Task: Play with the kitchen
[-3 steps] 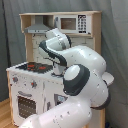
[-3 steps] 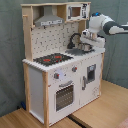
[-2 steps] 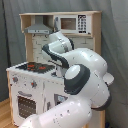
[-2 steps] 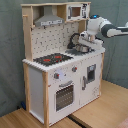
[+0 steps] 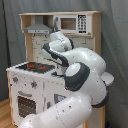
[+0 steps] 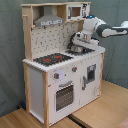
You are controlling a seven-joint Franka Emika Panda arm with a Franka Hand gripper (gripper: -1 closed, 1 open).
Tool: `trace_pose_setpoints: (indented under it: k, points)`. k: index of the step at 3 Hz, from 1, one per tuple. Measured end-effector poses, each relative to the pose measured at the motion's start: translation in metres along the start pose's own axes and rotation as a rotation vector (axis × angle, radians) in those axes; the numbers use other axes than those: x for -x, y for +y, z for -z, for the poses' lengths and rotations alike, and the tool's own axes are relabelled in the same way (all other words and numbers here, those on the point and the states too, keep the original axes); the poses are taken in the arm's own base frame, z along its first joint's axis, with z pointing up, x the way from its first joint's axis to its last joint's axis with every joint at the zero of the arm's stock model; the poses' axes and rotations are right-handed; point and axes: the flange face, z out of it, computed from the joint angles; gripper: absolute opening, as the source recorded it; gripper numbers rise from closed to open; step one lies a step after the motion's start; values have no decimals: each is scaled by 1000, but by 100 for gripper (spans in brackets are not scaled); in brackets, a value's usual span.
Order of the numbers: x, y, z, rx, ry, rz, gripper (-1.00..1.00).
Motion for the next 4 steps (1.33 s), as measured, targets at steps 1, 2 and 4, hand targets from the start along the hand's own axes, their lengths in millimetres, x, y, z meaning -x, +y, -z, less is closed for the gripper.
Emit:
trace_pose_setpoints:
  k: [1, 2, 4]
  points:
    - [-3, 2, -12, -17, -24, 20, -100]
    - [-3, 2, -12, -18, -26, 19, 100]
    - [-8, -3, 30, 10, -27, 13, 100]
